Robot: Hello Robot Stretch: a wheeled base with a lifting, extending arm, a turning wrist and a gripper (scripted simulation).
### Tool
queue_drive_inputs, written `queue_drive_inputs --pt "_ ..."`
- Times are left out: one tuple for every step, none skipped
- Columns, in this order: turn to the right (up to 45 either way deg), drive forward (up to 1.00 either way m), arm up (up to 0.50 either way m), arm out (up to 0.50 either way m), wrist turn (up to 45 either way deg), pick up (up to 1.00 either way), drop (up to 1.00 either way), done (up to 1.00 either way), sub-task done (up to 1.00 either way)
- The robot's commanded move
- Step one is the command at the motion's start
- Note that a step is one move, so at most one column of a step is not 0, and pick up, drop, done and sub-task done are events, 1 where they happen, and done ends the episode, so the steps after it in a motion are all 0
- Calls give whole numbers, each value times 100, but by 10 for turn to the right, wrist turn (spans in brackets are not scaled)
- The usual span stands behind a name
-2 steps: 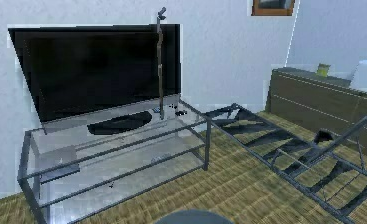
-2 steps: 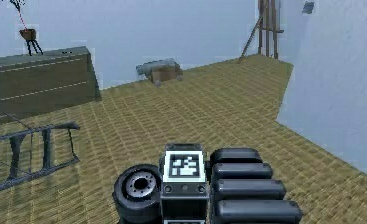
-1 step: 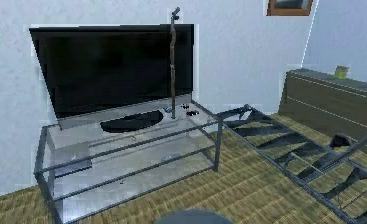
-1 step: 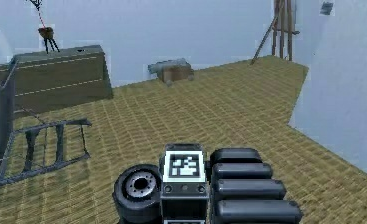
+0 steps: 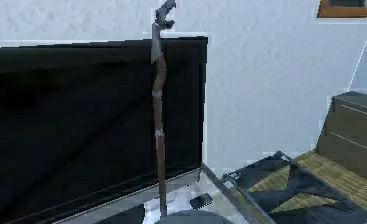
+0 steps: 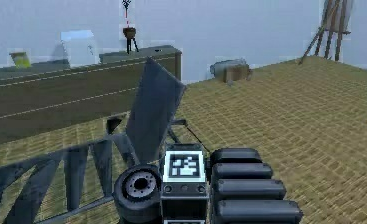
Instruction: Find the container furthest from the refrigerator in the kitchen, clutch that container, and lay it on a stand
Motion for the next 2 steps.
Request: queue_drive_inputs --pt "450 0 0 0 0 0 0 0 0" --pt "450 0 0 0 0 0 0 0 0"
